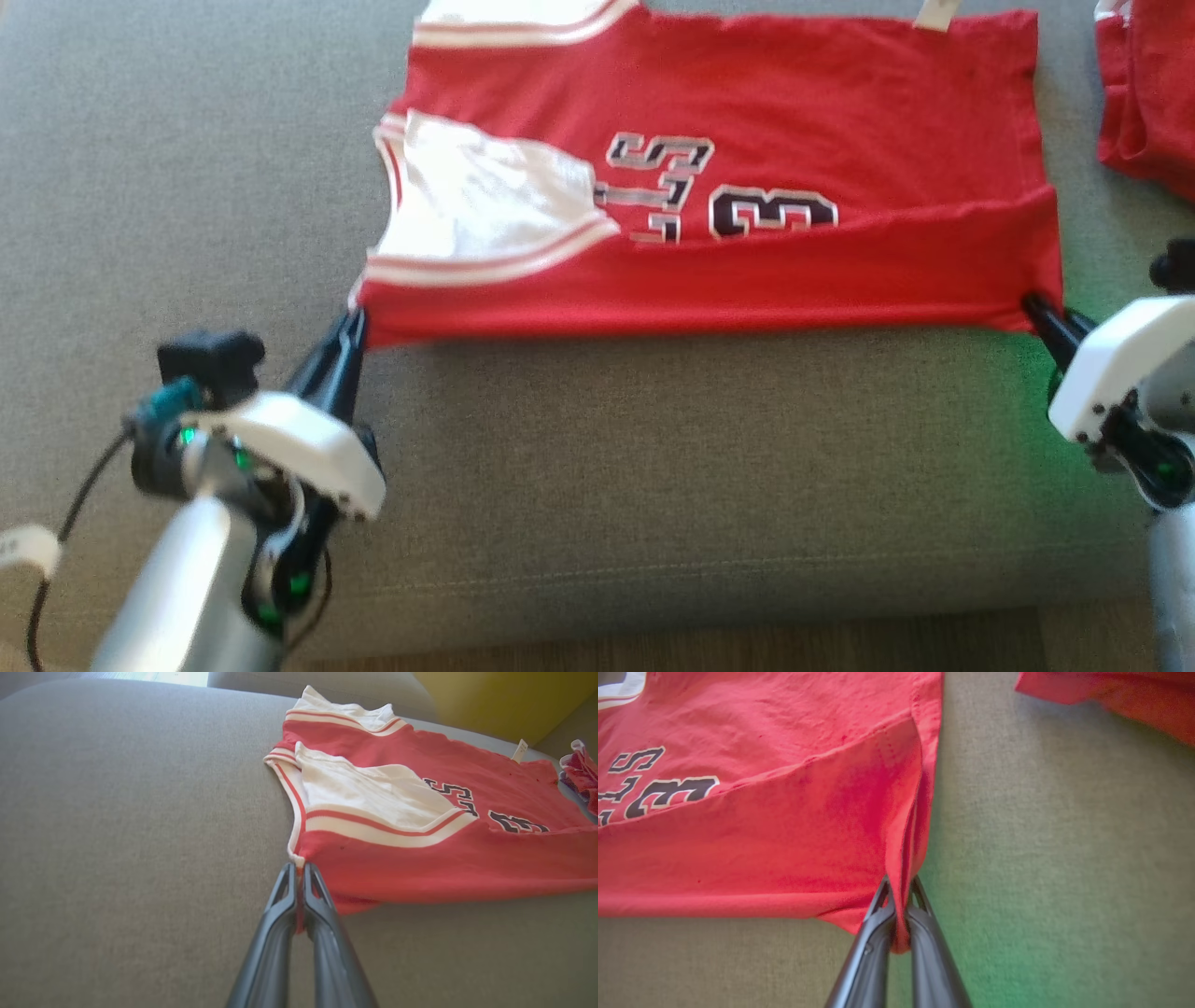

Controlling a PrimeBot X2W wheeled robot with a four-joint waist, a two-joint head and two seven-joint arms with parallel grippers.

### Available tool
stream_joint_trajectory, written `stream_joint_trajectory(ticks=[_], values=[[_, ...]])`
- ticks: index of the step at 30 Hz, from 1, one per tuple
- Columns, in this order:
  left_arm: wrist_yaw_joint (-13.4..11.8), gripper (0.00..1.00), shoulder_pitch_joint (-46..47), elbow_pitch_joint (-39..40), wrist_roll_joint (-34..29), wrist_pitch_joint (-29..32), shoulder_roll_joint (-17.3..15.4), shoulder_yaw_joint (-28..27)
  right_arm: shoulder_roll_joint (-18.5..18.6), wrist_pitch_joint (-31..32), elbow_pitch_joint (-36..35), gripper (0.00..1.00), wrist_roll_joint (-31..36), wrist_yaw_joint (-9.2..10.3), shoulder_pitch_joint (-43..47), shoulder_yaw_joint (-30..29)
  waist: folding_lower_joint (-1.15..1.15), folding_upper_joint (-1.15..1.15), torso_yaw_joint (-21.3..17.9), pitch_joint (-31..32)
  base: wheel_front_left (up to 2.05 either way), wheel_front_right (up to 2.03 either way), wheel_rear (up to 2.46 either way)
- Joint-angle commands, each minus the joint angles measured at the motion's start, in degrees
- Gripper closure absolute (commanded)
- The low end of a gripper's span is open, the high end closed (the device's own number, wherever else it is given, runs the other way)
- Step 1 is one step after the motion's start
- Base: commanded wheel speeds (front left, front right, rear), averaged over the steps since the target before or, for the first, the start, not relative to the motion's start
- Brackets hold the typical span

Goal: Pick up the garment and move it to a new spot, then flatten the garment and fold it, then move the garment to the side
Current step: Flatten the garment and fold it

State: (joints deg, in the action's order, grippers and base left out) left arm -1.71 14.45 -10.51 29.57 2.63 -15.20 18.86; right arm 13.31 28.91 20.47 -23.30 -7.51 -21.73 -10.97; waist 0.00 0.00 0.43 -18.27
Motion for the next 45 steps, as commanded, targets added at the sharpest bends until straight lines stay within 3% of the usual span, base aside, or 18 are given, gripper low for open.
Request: stream_joint_trajectory(ticks=[1,11,25,26,27,28,29,30,31,32,39,43,45], values=[[-1.15,1.00,-1.53,3.63,0.68,0.56,-2.50,-2.26,2.00,0.70,-3.01,1.00,-0.86,0.02,1.29,0.54,0.00,0.00,-0.05,0.62,0.00,0.00,0.00],[-5.10,1.00,-15.75,17.25,1.14,4.91,-2.97,0.56,5.11,3.67,-10.65,1.00,-1.80,0.02,9.50,-0.72,0.00,0.00,1.86,1.96,0.00,0.00,0.00],[-6.54,1.00,-20.08,19.90,1.59,6.40,-3.49,1.68,4.46,11.92,-22.80,1.00,-0.41,0.02,20.57,-3.26,0.00,0.00,3.42,3.44,0.00,0.00,0.00],[-6.55,1.00,-20.05,19.65,1.55,6.44,-3.55,1.75,4.28,12.22,-23.03,0.90,-0.14,0.02,20.94,-3.29,0.00,0.00,3.32,3.42,0.00,0.00,0.00],[-6.55,1.00,-19.98,19.38,1.52,6.44,-3.58,1.79,4.05,12.42,-23.23,0.64,0.12,0.02,21.21,-3.24,0.00,0.00,3.19,3.41,0.00,0.00,0.00],[-6.58,0.78,-19.91,19.13,1.58,6.46,-3.54,1.80,3.80,12.52,-23.43,0.15,0.34,0.02,21.36,-3.20,0.00,0.00,3.04,3.38,0.00,0.00,0.00],[-6.58,0.78,-19.91,19.13,1.58,6.46,-3.54,1.80,3.80,12.52,-23.43,0.15,0.34,0.02,21.36,-3.20,0.00,0.00,3.04,3.38,0.00,0.00,0.00],[-6.58,0.60,-19.86,18.89,1.64,6.65,-3.60,1.86,3.48,12.37,-23.69,0.00,0.49,0.02,21.37,-3.27,0.00,0.00,2.91,3.36,0.00,0.00,0.00],[-6.58,0.36,-19.81,18.70,1.75,6.83,-3.62,1.88,3.22,12.02,-24.03,0.00,0.67,0.02,21.36,-3.33,0.00,0.00,2.79,3.33,0.00,0.00,0.00],[-6.63,0.00,-19.77,18.57,1.84,6.91,-3.62,1.85,3.09,11.30,-24.61,0.00,0.88,0.02,21.30,-3.48,0.00,0.00,2.69,3.32,0.00,0.00,0.00],[-7.25,0.00,-18.73,20.12,1.82,5.86,-4.12,0.40,3.08,1.54,-32.78,0.00,3.54,0.02,19.92,-3.94,0.00,0.00,1.48,3.64,0.00,0.00,0.00],[-7.42,0.00,-13.00,22.01,0.77,4.47,-4.92,-1.94,1.86,-7.75,-36.31,0.00,4.08,0.02,17.79,-0.37,0.00,0.00,0.68,3.08,0.00,0.00,0.00],[-6.24,0.00,-7.81,21.80,0.23,5.82,-5.78,-1.89,0.87,-10.86,-36.26,0.00,4.21,0.02,17.10,2.06,0.00,0.00,0.44,2.21,0.00,0.00,0.00]])
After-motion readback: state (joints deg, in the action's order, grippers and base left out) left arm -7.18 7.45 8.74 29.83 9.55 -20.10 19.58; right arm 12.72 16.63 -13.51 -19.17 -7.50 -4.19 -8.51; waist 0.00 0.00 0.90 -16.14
